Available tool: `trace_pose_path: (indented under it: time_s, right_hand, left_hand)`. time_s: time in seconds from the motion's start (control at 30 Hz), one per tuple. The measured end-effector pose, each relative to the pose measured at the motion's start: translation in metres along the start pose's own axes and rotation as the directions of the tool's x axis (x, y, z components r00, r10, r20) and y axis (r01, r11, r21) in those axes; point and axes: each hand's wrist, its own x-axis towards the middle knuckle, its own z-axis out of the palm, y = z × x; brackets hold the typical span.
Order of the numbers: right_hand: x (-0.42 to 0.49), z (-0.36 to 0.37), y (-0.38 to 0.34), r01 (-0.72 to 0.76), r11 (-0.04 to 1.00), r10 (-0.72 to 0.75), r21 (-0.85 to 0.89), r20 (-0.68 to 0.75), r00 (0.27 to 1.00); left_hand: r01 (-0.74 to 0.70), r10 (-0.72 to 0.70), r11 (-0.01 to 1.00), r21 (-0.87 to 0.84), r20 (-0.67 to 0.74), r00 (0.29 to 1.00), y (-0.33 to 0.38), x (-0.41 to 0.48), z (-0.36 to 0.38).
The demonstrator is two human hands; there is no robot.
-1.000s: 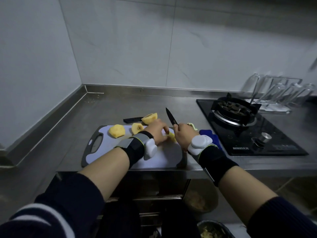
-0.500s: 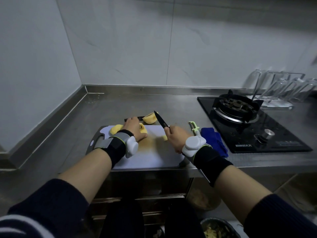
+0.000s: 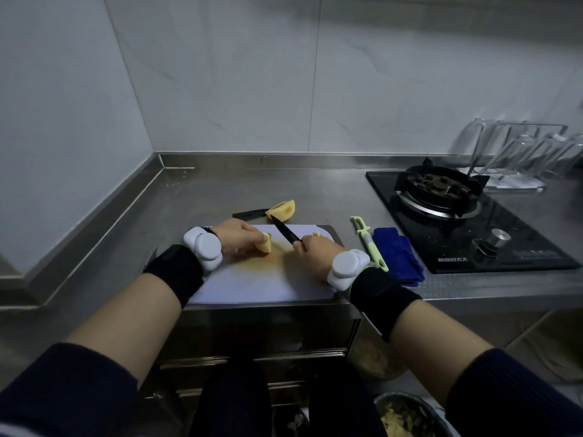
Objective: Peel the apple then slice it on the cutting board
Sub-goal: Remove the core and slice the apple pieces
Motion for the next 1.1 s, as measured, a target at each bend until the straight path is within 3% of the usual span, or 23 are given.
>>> trace_pose_path:
  time_s: [0.1,0.23,0.47,1.1]
  right_hand:
    - [0.001,0.002,0.0,-0.014,0.999,0.015,-0.043,0.021,1.0]
    - [0.002,0.001,-0.001,-0.01,0.996,0.01,-0.085,-0.001,1.0]
    - [-0.001,-0.007,-0.014,-0.014,0.985,-0.017,-0.174,-0.176,0.984]
    - [-0.005,-0.007,-0.026,-0.018,0.961,-0.001,-0.276,-0.069,0.998]
  left_hand:
    - [0.044,-0.057,0.98,-0.194,-0.062,0.996,0.001,0.001,0.007]
    - [0.053,-0.098,0.962,-0.269,-0.159,0.982,0.0,0.01,0.014]
    - [0.096,-0.186,0.869,-0.485,-0.141,0.972,0.003,0.007,0.019]
    - [0.064,-0.133,0.848,-0.526,-0.095,0.987,-0.009,0.019,0.017]
